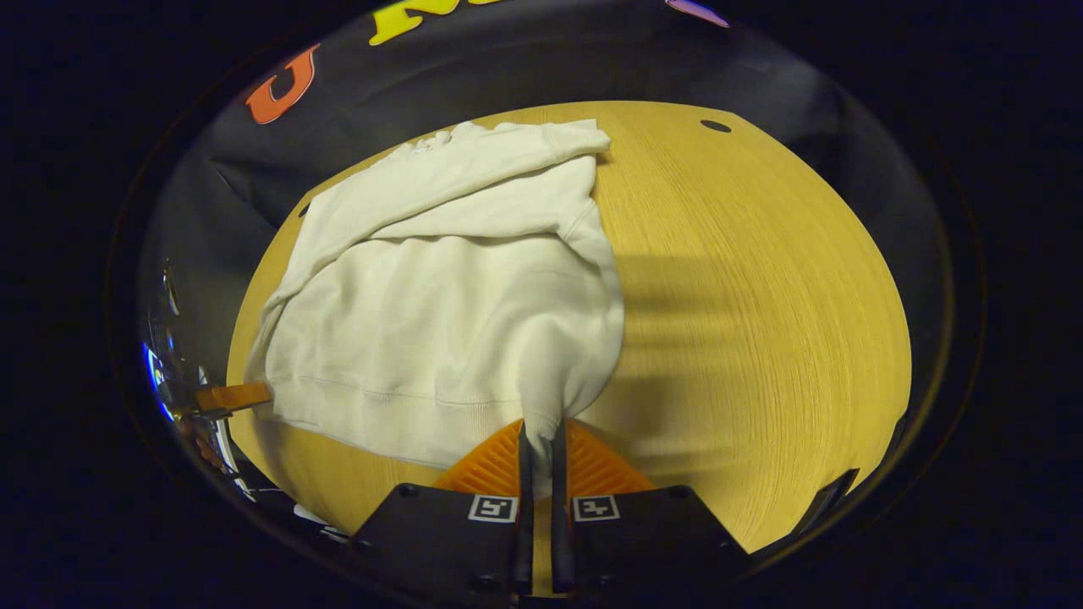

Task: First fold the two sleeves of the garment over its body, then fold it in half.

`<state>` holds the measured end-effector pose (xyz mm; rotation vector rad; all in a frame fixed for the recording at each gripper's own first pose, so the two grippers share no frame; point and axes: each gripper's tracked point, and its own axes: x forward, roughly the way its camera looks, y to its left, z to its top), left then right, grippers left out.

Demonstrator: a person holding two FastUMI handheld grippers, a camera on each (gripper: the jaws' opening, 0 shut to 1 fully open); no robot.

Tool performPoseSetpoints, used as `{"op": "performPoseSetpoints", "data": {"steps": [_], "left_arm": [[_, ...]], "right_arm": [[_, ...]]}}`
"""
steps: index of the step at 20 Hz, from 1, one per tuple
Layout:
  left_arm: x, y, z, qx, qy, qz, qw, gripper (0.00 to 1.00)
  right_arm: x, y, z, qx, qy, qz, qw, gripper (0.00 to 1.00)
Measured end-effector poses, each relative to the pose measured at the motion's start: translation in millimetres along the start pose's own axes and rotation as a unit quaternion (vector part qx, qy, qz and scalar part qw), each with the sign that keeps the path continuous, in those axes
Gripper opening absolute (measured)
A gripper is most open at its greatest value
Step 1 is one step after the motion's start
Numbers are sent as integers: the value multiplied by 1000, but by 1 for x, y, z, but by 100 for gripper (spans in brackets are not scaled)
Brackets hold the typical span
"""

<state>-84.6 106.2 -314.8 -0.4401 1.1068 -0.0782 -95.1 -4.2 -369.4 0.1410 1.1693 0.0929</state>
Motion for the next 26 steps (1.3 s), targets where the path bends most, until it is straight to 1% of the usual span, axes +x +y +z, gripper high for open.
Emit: {"op": "performPoseSetpoints", "data": {"steps": [1, 2, 4, 7, 8, 10, 14, 16, 18, 19, 20, 22, 24, 26], "left_arm": [[-6, -7, 10, 12, -9, -3, 1000, 4], [-12, -14, 21, 24, -19, -7, 1000, 3], [-27, -37, 38, 39, -43, -17, 998, 3], [-56, -59, 77, 54, -82, -29, 995, 3], [-49, -54, 80, 58, -94, -33, 993, 3], [-61, -70, 105, 66, -115, -43, 990, 3], [-75, -100, 154, 86, -153, -68, 982, 3], [-80, -107, 178, 97, -171, -75, 978, 3], [-86, -114, 204, 98, -187, -83, 974, 3], [-86, -120, 220, 98, -194, -87, 972, 0], [-83, -128, 236, 98, -201, -89, 971, 3], [-74, -132, 269, 100, -211, -89, 968, 3], [-56, -132, 298, 99, -218, -85, 967, 3], [-29, -123, 320, 95, -219, -72, 968, 3]], "right_arm": [[-6, 3, 6, 6, -7, 9, 1000, 12], [-15, 7, 15, 14, -15, 21, 1000, 10], [-33, 13, 34, 25, -34, 43, 998, 10], [-64, 19, 66, 27, -67, 62, 995, 9], [-73, 21, 80, 25, -81, 66, 994, 9], [-86, 27, 108, 24, -105, 75, 991, 9], [-111, 47, 161, 34, -139, 106, 984, 9], [-128, 57, 190, 34, -157, 121, 980, 10], [-136, 64, 217, 27, -172, 129, 976, 9], [-134, 67, 235, 27, -178, 131, 975, 9], [-131, 69, 251, 30, -181, 137, 973, 9], [-122, 73, 284, 44, -188, 145, 970, 9], [-101, 70, 315, 59, -190, 146, 969, 9], [-73, 69, 338, 74, -184, 149, 969, 10]]}}
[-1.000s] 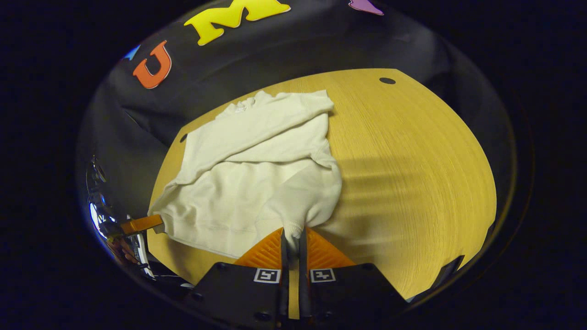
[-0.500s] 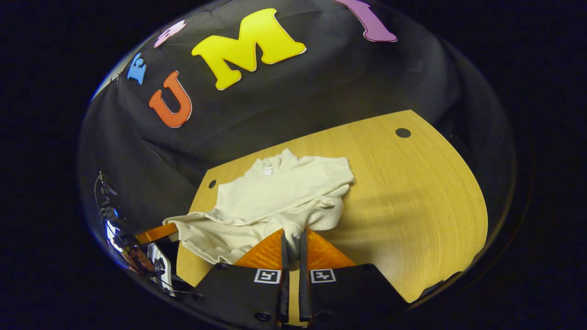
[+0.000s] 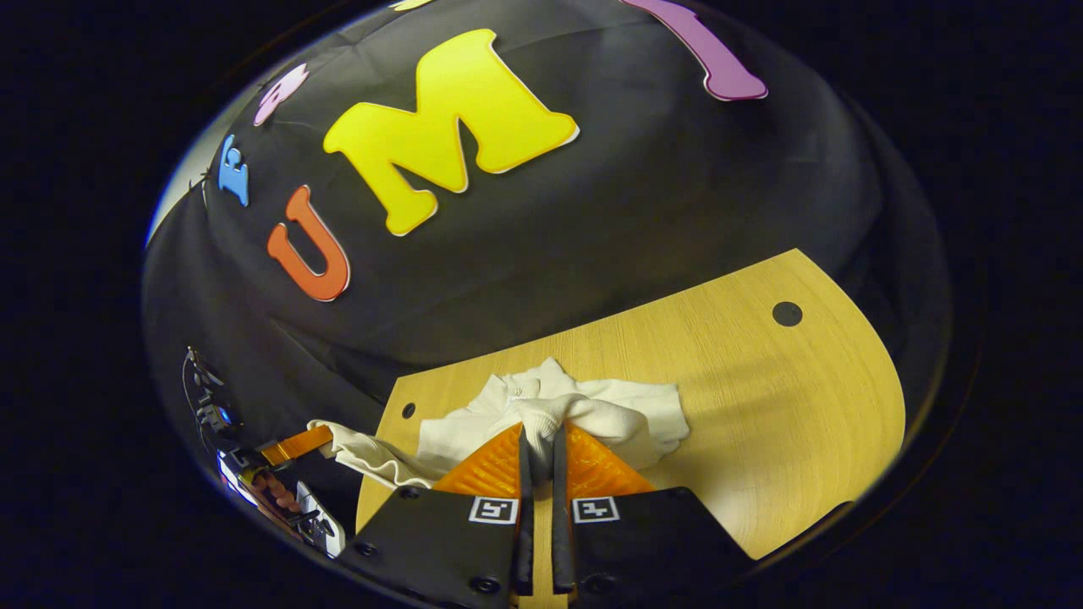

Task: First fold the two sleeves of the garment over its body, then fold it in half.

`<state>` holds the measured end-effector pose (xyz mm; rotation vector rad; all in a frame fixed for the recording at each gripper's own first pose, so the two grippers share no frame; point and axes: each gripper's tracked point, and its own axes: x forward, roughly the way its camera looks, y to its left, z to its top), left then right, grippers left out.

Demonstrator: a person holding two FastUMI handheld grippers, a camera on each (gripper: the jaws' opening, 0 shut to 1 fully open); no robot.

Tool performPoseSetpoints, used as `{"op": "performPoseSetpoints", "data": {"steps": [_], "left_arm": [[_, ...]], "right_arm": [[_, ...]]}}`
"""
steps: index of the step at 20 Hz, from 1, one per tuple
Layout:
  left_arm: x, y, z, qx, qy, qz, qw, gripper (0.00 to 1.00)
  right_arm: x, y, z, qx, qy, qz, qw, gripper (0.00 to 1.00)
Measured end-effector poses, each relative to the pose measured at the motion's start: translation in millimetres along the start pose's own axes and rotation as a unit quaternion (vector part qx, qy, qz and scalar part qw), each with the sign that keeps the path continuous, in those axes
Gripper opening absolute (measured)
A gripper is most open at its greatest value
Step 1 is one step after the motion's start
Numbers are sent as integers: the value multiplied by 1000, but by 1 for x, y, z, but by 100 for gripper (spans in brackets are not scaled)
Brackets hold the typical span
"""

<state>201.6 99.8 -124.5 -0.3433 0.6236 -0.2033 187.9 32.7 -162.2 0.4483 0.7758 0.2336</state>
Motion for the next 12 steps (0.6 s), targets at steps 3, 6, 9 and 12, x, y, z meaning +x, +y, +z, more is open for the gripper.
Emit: {"op": "performPoseSetpoints", "data": {"steps": [3, 6, 9, 12], "left_arm": [[50, 17, -4, 6, 1, 9, 1000, 3], [99, 36, -13, 6, 0, 15, 1000, 3], [139, 52, -29, 17, 10, 23, 1000, 3], [167, 70, -42, 17, 13, 36, 999, 3]], "right_arm": [[59, -17, 3, 3, 11, -3, 1000, 9], [113, -36, -2, 1, 22, -14, 1000, 9], [158, -54, -12, 3, 30, -26, 999, 9], [190, -68, -26, 14, 36, -38, 999, 9]]}}
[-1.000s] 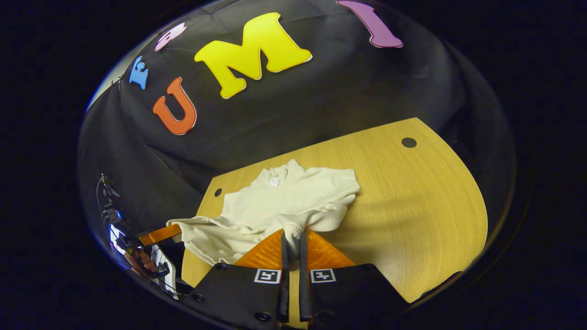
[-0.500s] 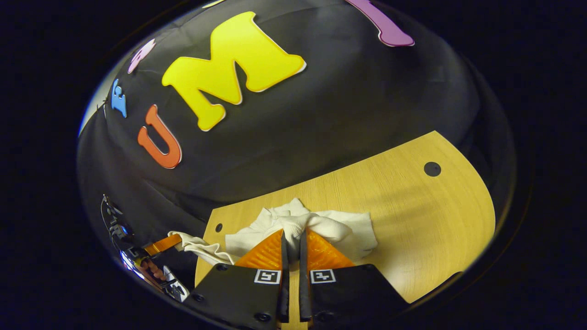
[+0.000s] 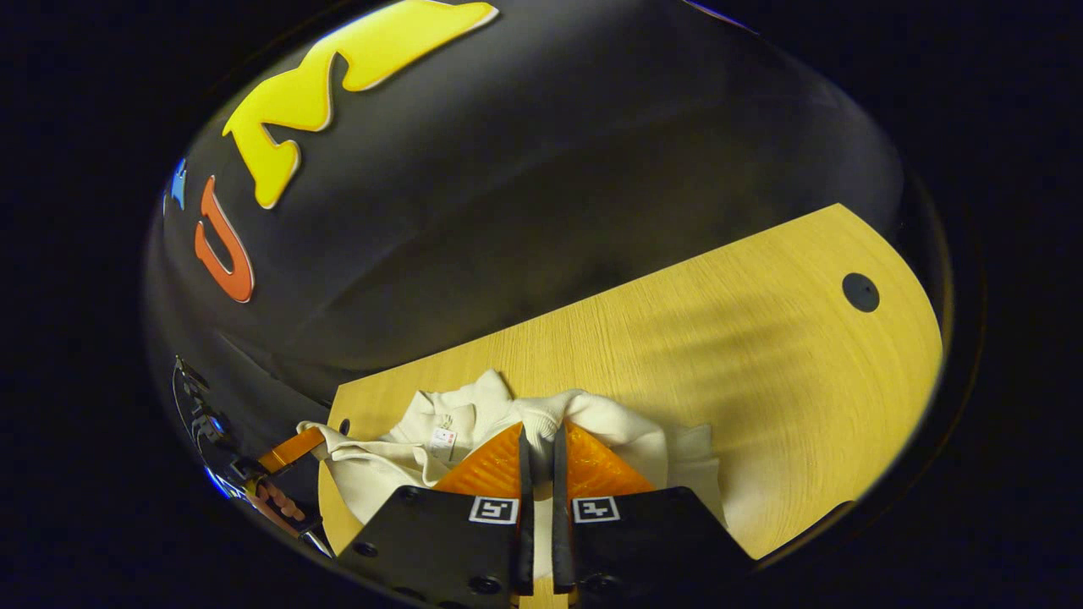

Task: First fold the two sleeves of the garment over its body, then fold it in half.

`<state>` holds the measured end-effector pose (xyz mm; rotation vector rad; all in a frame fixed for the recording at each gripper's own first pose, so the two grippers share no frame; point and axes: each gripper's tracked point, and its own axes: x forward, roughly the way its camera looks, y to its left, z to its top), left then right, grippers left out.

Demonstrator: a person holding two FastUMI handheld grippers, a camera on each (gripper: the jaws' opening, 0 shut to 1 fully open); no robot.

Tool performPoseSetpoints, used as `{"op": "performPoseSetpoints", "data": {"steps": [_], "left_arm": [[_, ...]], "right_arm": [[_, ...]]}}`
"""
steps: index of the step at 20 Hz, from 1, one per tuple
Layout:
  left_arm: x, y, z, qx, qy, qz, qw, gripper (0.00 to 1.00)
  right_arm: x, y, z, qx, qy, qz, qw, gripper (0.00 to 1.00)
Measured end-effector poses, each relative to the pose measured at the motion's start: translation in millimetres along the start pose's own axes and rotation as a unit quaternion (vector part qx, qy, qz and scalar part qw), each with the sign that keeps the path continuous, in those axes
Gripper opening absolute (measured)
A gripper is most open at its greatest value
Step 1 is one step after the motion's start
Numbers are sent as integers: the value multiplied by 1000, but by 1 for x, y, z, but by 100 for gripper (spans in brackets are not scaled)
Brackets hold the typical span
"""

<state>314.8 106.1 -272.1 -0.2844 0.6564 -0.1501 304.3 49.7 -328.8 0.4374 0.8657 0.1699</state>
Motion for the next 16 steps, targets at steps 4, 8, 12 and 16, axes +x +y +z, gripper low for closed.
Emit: {"op": "performPoseSetpoints", "data": {"steps": [4, 8, 12, 16], "left_arm": [[29, 15, -23, 6, 13, 25, 1000, 3], [40, 9, -26, 14, 8, 25, 1000, 6], [21, 5, 0, 33, -24, 28, 999, 67], [-29, -8, 59, 71, -92, 45, 992, 99]], "right_arm": [[28, -11, -10, 21, -1, -29, 999, 9], [30, -10, -9, 30, -17, -41, 999, 16], [8, -1, 11, 0, -51, -46, 998, 53], [-45, 17, 43, -38, -106, -55, 992, 74]]}}
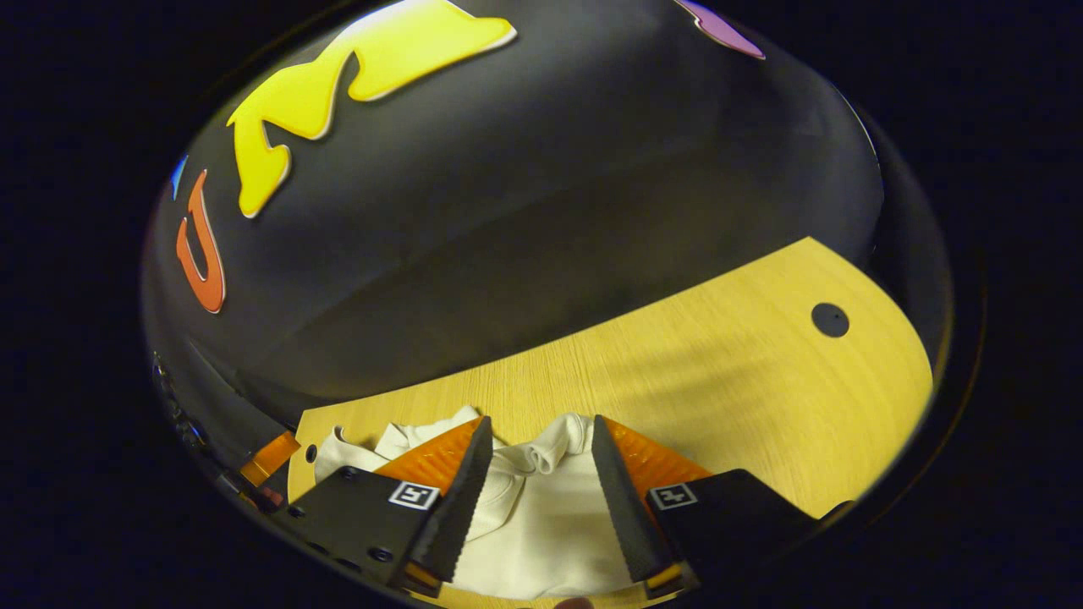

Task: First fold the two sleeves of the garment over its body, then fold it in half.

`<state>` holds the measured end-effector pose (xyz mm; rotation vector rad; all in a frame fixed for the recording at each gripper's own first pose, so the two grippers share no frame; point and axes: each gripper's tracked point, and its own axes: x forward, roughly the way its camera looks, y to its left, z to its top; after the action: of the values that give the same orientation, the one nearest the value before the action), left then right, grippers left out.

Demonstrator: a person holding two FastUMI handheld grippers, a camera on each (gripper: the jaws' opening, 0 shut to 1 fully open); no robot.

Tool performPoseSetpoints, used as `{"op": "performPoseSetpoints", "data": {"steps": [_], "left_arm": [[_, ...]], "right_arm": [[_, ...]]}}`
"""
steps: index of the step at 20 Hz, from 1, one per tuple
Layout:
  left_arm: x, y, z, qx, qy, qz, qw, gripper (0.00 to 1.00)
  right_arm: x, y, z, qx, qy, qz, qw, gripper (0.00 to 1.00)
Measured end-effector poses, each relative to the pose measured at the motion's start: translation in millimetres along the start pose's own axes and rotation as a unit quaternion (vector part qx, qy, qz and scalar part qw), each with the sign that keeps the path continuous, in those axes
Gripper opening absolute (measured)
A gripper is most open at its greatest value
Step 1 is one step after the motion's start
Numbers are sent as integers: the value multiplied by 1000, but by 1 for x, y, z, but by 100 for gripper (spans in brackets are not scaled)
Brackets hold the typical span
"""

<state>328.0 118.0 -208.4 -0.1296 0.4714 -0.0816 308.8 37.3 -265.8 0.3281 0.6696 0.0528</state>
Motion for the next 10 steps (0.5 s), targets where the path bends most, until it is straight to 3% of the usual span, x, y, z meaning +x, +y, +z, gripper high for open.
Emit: {"op": "performPoseSetpoints", "data": {"steps": [2, 7, 10], "left_arm": [[-40, -4, 43, 12, -44, 9, 999, 99], [-170, -42, 154, 44, -182, 11, 982, 98], [-229, -66, 178, 53, -229, -8, 972, 100]], "right_arm": [[-36, 14, 23, -46, -43, 2, 998, 95], [-171, 70, 84, -144, -185, 20, 972, 96], [-239, 97, 95, -168, -240, 40, 955, 96]]}}
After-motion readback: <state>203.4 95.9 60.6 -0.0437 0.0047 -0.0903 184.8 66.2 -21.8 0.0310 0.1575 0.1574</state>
